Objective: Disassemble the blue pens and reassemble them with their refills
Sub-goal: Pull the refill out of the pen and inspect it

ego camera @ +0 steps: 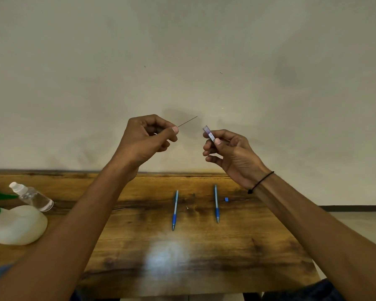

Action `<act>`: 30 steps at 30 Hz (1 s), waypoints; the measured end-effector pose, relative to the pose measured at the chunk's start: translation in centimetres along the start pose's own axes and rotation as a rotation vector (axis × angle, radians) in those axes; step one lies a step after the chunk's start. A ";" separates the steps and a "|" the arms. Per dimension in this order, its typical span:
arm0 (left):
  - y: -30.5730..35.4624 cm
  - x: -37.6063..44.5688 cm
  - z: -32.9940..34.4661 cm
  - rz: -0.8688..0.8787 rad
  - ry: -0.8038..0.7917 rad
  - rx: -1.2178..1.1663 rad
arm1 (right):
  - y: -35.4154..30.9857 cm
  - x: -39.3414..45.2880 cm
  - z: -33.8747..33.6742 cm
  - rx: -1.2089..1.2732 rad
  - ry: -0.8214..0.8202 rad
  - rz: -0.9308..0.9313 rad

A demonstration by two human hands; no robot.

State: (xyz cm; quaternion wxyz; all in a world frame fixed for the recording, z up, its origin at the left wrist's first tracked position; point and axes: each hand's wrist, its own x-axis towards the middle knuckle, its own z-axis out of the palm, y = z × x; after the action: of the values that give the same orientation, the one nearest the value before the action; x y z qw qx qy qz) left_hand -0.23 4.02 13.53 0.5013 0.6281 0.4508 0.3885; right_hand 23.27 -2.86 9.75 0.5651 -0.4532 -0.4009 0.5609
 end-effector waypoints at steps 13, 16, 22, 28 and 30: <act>0.0 -0.1 0.9 -0.011 -0.017 -0.002 | 1.4 -1.4 -1.9 0.032 0.193 0.048; -0.1 -0.2 1.2 -0.010 -0.034 0.003 | 3.0 -2.1 -2.7 -0.079 0.320 -0.015; -0.4 -0.5 1.7 0.011 -0.061 0.016 | 8.0 -4.6 -5.1 -0.541 0.619 -0.095; -0.3 -0.7 2.1 0.019 -0.074 0.012 | 12.6 -6.4 -6.1 -0.909 0.730 -0.035; -0.4 -0.7 2.1 0.021 -0.075 0.009 | 13.7 -6.7 -6.3 -0.963 0.768 0.001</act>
State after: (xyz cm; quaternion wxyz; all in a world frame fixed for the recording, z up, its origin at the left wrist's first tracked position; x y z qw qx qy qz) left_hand 1.47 2.84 12.75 0.5107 0.6492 0.4269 0.3680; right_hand 25.26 -10.51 -4.75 0.4008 -0.8272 -0.3769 0.1140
